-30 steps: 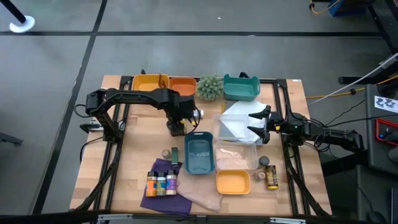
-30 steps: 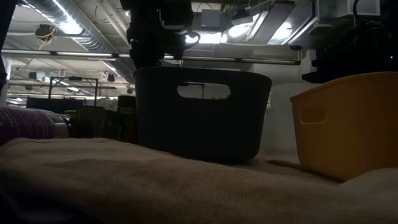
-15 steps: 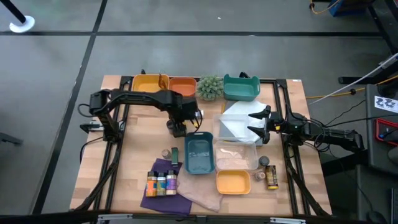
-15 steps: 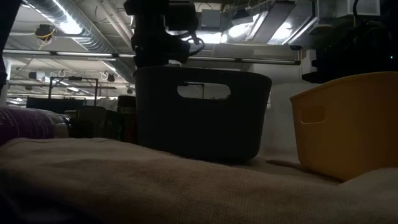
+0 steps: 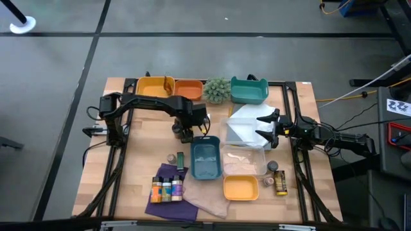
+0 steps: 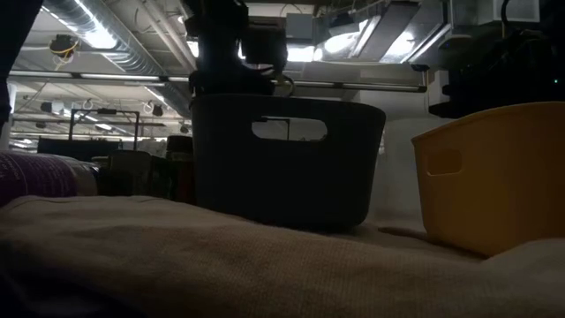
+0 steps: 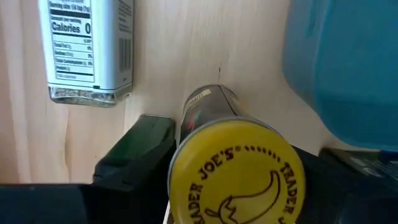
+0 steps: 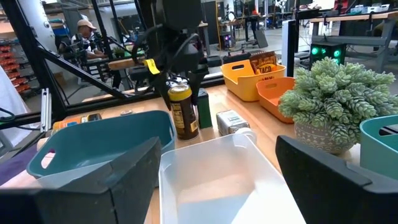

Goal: Sort spices by type
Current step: Put the top yellow seasoning bottle into the orange bin

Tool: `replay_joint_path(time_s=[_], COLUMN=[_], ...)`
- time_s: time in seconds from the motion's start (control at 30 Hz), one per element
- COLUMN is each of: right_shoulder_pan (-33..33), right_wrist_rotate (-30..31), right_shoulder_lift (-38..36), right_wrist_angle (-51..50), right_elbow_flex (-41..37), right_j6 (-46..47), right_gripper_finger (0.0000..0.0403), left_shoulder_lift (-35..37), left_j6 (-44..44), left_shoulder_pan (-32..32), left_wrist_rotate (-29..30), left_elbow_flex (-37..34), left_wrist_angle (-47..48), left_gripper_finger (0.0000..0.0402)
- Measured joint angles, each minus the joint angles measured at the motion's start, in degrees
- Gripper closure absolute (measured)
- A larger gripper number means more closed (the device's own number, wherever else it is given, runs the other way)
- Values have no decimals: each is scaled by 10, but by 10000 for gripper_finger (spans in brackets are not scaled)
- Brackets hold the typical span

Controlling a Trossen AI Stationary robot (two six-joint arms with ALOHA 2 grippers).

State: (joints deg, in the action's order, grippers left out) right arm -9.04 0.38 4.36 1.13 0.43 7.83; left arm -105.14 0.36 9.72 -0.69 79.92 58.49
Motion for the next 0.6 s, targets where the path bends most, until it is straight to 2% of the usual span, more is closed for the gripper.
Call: replay_joint_path(time_s=[0.17, 0.33, 0.6], right_shoulder_pan=[0, 0, 0], right_wrist_rotate=[0, 0, 0], right_shoulder_lift=[0, 0, 0], right_wrist_angle=[0, 0, 0], right_elbow_flex=[0, 0, 0], right_j6=[0, 0, 0], right_gripper_finger=[86, 86, 86], left_shoulder_lift=[-1, -1, -1], left_j6=[-14, -14, -17], left_shoulder_pan=[0, 0, 0], left_wrist_rotate=[8, 16, 15], left_elbow_flex=[0, 0, 0], left_wrist_angle=[-6, -6, -6], left_gripper_finger=[158, 189, 191])
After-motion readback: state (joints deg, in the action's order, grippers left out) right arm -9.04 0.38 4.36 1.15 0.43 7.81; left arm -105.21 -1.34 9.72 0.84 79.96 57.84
